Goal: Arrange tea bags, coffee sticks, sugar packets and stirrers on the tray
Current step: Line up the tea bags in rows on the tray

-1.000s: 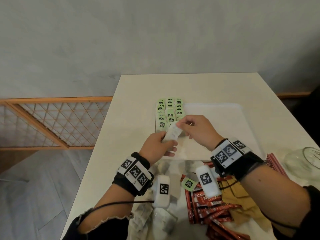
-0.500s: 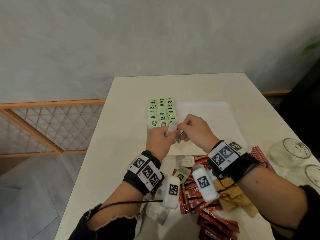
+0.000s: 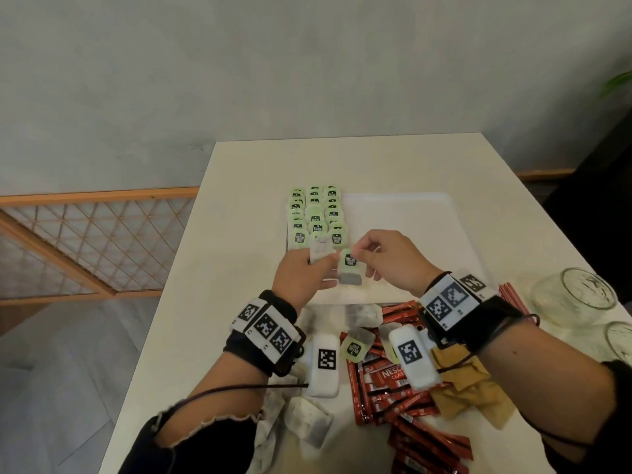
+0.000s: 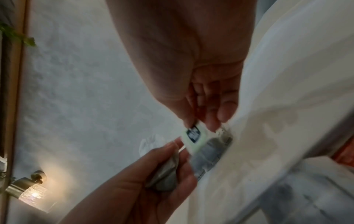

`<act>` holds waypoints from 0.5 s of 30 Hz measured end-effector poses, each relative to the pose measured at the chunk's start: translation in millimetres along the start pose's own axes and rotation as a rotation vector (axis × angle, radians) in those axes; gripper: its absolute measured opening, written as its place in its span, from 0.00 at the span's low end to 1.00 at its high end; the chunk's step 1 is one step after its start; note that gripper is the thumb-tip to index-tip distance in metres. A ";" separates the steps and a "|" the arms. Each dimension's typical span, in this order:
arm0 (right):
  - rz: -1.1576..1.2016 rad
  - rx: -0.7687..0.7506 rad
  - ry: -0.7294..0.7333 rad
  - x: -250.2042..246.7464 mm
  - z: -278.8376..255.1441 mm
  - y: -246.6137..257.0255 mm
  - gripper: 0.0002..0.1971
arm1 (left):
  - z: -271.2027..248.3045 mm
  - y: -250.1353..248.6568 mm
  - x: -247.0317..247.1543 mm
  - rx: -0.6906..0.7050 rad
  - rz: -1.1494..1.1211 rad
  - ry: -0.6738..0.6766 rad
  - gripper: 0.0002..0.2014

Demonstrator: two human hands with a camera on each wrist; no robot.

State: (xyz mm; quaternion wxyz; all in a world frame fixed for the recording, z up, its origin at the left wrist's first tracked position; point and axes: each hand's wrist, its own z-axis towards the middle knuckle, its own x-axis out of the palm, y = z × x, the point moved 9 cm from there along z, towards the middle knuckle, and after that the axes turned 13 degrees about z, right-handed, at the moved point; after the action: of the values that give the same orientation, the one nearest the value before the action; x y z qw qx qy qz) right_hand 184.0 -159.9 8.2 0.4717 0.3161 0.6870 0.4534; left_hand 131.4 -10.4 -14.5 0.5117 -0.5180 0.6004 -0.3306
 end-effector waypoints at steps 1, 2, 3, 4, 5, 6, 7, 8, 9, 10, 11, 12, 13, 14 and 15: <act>-0.038 0.048 0.036 3.7 2.2 -8.8 0.05 | 0.9 5.2 -6.8 -0.022 0.015 -0.033 0.08; -0.070 0.088 0.063 6.5 5.2 -17.6 0.05 | 1.7 11.4 -13.7 -0.051 0.020 -0.068 0.08; -0.093 0.115 0.069 7.2 8.8 -25.1 0.06 | 2.3 17.0 -19.7 -0.077 0.026 -0.092 0.08; -0.112 0.130 0.056 5.5 13.1 -30.8 0.07 | 2.8 21.6 -24.3 -0.095 0.019 -0.106 0.08; -0.127 0.132 0.035 2.5 18.5 -34.4 0.08 | 3.0 24.1 -27.4 -0.104 0.017 -0.108 0.09; -0.134 0.128 0.014 -0.3 23.6 -36.0 0.08 | 3.8 25.7 -29.6 -0.109 0.011 -0.110 0.09; -0.128 0.119 -0.002 -2.1 28.4 -35.7 0.07 | 4.7 26.8 -32.0 -0.112 0.010 -0.114 0.09; -0.109 0.105 -0.012 -2.5 32.5 -33.8 0.06 | 6.1 28.0 -34.5 -0.117 0.010 -0.120 0.09; -0.082 0.088 -0.018 -1.6 36.2 -31.2 0.05 | 8.4 30.0 -36.5 -0.126 0.012 -0.125 0.09; -0.054 0.070 -0.020 0.2 39.5 -28.3 0.04 | 10.3 32.3 -37.5 -0.136 0.011 -0.124 0.08; -0.029 0.055 -0.018 2.8 42.4 -26.0 0.03 | 12.3 34.6 -37.5 -0.146 0.012 -0.116 0.08; -0.010 0.049 -0.011 6.2 45.9 -25.1 0.03 | 14.3 37.5 -36.8 -0.159 0.008 -0.104 0.08; 0.003 0.045 -0.004 9.0 48.7 -24.9 0.03 | 15.2 39.5 -35.5 -0.171 -0.004 -0.089 0.09; 0.013 0.043 0.001 11.6 52.3 -25.1 0.03 | 16.4 41.3 -33.8 -0.185 -0.025 -0.073 0.10; 0.019 0.040 0.001 13.3 55.6 -25.2 0.03 | 17.0 42.5 -31.9 -0.203 -0.051 -0.058 0.10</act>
State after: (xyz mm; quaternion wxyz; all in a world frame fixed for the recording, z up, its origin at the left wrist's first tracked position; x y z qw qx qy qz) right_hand 231.1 -140.2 -27.8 0.4607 0.3318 0.6930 0.4443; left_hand 133.7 32.9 -49.6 0.4652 -0.5915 0.6024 -0.2660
